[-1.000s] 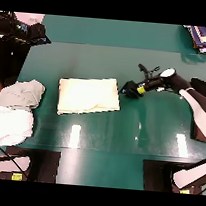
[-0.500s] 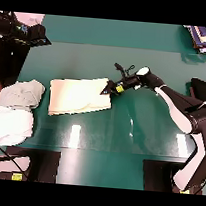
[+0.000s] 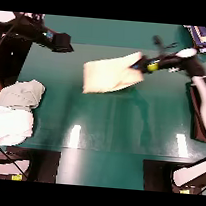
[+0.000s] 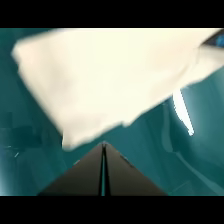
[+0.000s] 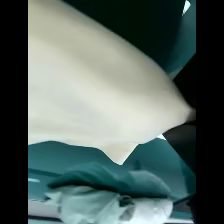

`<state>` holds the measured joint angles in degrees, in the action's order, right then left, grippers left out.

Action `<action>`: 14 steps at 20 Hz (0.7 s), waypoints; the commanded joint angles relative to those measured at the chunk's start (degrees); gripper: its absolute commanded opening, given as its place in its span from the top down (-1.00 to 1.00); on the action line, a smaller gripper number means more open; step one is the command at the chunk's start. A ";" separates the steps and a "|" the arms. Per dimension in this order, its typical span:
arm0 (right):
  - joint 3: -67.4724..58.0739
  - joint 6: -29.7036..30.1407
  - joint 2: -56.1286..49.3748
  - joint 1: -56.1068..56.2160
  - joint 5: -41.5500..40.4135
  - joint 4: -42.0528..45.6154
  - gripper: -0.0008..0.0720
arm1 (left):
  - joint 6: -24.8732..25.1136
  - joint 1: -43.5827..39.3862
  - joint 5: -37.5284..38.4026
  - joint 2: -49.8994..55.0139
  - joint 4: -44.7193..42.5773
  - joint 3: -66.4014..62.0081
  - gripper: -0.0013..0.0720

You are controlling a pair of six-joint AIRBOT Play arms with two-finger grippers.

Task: Fold the shirts.

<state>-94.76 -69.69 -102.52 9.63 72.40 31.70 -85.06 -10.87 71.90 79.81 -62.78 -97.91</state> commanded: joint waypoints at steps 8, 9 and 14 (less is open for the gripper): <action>-0.20 -2.93 10.03 -41.35 -3.87 8.87 0.94 | -0.07 -11.72 -6.82 -0.04 -0.07 0.00 0.89; -0.20 -2.93 10.05 -43.39 -5.27 8.79 0.94 | -0.07 -12.02 -6.99 -0.04 0.15 0.00 0.89; -2.56 -2.69 10.05 -48.98 -6.80 3.67 0.94 | -0.24 -12.13 -7.78 0.07 0.17 0.00 0.89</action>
<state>-95.70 -72.58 -92.64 -35.70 66.65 38.50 -85.19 -22.55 65.01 79.81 -62.74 -97.91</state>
